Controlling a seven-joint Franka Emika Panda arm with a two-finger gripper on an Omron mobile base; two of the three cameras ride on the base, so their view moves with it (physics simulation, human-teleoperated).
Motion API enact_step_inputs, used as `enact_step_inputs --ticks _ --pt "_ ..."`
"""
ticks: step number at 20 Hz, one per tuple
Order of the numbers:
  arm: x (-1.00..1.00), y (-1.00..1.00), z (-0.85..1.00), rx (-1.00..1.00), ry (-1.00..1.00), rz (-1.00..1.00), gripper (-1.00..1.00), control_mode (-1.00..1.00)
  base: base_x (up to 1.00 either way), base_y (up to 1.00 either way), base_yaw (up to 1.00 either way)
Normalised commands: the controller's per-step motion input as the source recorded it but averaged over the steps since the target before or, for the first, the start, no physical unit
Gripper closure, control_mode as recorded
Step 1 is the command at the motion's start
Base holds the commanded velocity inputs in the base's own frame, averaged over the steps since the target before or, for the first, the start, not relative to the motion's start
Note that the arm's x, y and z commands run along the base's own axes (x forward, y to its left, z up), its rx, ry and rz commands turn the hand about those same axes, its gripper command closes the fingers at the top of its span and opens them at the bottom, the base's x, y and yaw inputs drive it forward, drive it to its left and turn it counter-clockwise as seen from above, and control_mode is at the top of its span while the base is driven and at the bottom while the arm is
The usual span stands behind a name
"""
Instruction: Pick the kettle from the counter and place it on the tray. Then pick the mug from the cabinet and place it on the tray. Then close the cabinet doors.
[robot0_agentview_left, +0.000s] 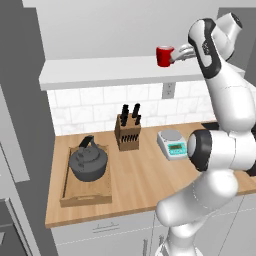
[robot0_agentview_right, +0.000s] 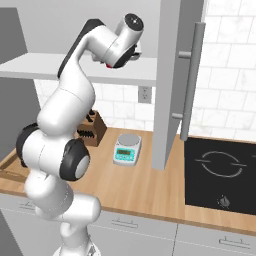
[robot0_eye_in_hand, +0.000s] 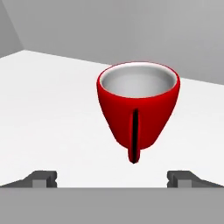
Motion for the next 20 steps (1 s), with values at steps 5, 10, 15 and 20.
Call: enact_step_inputs --ticks 5,10,15,20 --pt "0.26 0.00 0.00 0.00 0.00 0.00 -1.00 -1.00 0.00 0.00 0.00" --pt "0.29 0.00 0.00 0.00 0.00 0.01 -1.00 -1.00 0.00 0.00 0.00" --pt "0.23 0.00 0.00 0.00 0.00 0.01 -1.00 -1.00 0.00 0.00 0.00" --pt "0.05 0.00 0.00 0.00 0.00 0.01 -1.00 -1.00 0.00 0.00 0.00"
